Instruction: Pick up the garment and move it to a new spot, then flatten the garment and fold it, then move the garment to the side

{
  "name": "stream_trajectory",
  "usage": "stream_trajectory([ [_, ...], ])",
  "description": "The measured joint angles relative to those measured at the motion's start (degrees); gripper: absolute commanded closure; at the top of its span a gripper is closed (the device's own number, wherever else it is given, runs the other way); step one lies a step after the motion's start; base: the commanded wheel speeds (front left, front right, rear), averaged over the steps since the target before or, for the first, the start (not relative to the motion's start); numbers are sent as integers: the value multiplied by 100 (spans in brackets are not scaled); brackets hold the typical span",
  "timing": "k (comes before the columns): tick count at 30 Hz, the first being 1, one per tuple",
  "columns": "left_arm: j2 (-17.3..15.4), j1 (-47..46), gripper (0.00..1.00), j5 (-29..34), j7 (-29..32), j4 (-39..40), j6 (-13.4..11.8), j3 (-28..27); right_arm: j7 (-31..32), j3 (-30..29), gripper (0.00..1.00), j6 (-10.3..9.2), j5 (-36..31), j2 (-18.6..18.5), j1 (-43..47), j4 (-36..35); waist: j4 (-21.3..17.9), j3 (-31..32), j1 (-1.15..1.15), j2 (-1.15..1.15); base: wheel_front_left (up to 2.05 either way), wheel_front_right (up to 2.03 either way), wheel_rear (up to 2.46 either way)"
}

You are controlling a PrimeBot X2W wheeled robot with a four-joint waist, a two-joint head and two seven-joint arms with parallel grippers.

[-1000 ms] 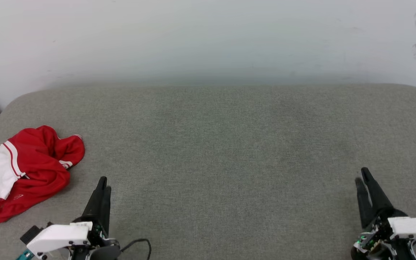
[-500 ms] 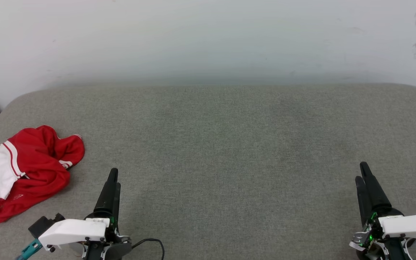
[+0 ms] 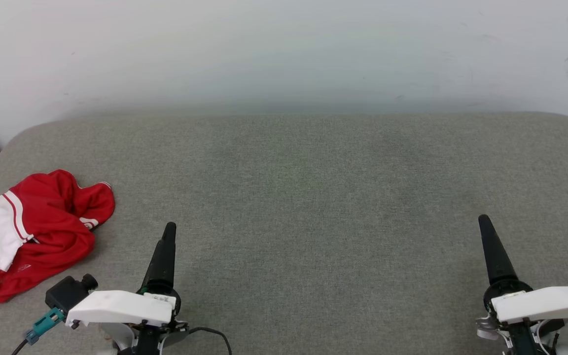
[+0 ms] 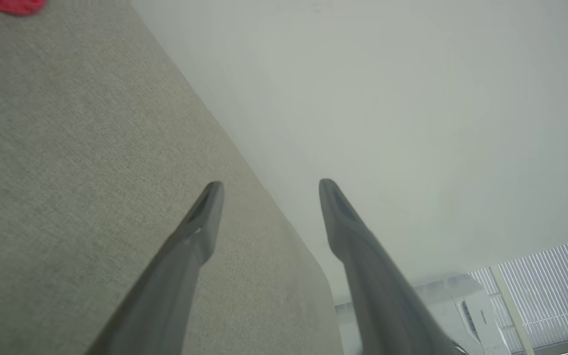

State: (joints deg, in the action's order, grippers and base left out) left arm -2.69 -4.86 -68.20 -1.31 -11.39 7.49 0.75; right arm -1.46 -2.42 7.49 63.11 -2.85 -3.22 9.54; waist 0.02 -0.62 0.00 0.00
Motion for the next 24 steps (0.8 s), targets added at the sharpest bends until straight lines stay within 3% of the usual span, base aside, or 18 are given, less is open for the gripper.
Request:
stream_trajectory([
  [24, -12, -20, 0, 2672, -466, -24, -92, 234, -413, 116, 0, 0, -2733, 0, 97, -169, 49, 9, 0, 0, 0, 0, 0],
])
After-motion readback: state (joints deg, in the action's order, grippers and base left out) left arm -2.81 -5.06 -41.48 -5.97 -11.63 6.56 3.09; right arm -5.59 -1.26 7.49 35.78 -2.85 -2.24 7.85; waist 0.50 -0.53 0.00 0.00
